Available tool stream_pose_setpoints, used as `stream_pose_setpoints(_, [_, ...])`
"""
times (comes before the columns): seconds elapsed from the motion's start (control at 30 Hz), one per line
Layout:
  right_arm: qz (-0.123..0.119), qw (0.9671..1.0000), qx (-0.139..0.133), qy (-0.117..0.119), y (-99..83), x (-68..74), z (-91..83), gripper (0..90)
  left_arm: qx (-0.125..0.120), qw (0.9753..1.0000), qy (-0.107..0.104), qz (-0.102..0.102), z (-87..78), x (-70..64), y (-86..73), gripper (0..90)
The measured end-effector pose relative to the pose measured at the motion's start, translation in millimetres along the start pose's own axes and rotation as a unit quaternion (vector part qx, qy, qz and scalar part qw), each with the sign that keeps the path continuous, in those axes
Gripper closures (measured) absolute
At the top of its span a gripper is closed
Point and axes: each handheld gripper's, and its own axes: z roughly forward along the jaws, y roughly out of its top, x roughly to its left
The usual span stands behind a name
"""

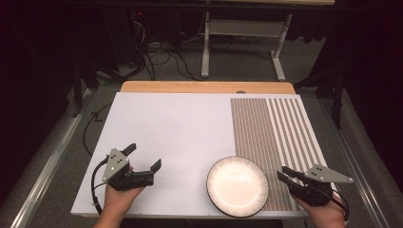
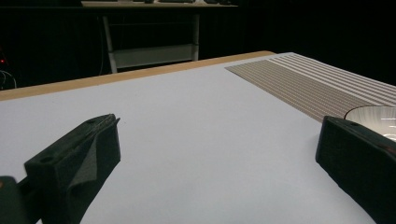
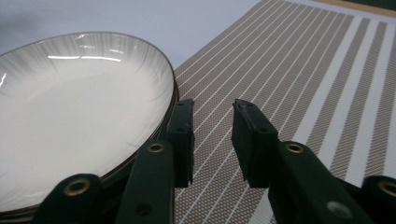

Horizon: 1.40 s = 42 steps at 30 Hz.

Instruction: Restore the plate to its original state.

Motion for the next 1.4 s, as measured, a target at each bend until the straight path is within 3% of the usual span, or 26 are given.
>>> stream_pose_setpoints(0.23, [0.015,0.9985,-0.047,-0.022,3.9,-7.4,-9.2,53.1,0.002,1.0,-0.001,0.006,0.3,-2.1,0.5,0.6])
stream_pose_setpoints(0.33, [0.03,0.9956,-0.083,-0.03,5.6,-12.5,-14.4,39.0,0.003,1.0,-0.002,0.009,0.6,-3.2,0.6,0.5])
stream_pose_setpoints(0.4, [0.037,0.9946,-0.091,-0.032,6.2,-13.5,-15.6,36.2,0.003,0.9999,-0.002,0.01,0.9,-3.9,0.6,0.6])
stream_pose_setpoints(0.47, [0.044,0.9921,-0.112,-0.037,7.5,-16.4,-18.2,27.4,0.004,0.9999,-0.002,0.012,1.2,-4.1,0.6,0.6])
stream_pose_setpoints(0.53, [0.046,0.9914,-0.116,-0.038,8.1,-16.8,-18.4,24.2,0.005,0.9999,-0.002,0.012,1.3,-4.4,0.6,0.6])
stream_pose_setpoints(0.57, [0.043,0.9905,-0.123,-0.044,9.5,-17.6,-18.3,17.8,0.005,0.9999,-0.001,0.013,1.4,-4.6,0.6,0.6])
stream_pose_setpoints(0.67, [0.041,0.9902,-0.125,-0.047,10.7,-17.3,-17.6,14.2,0.005,0.9999,-0.002,0.013,1.5,-5.3,0.6,0.6])
stream_pose_setpoints(0.7, [0.038,0.9903,-0.126,-0.046,11.8,-17.0,-15.8,6.0,0.006,0.9999,-0.002,0.014,1.5,-5.4,0.7,0.6])
stream_pose_setpoints(0.77, [0.039,0.9903,-0.125,-0.046,12.3,-16.8,-14.6,1.0,0.006,0.9999,-0.002,0.014,1.6,-5.8,0.7,0.6])
stream_pose_setpoints(1.0, [0.031,0.9906,-0.127,-0.042,15.5,-16.6,-13.5,0.4,0.006,0.9999,-0.001,0.014,1.6,-5.2,0.4,0.6])
stream_pose_setpoints(1.07, [0.026,0.9911,-0.125,-0.039,15.7,-15.5,-14.6,7.5,0.005,0.9999,0.0,0.012,1.2,-4.8,0.3,0.6])
stream_pose_setpoints(1.2, [0.026,0.9908,-0.127,-0.036,15.9,-13.5,-14.6,8.6,0.004,1.0,-0.002,-0.002,0.6,-2.6,-2.1,0.5])
stream_pose_setpoints(1.4, [0.02,0.9915,-0.125,-0.032,17.4,-11.6,-10.2,8.1,0.001,1.0,0.0,0.009,-1.1,-0.7,-0.8,0.6])
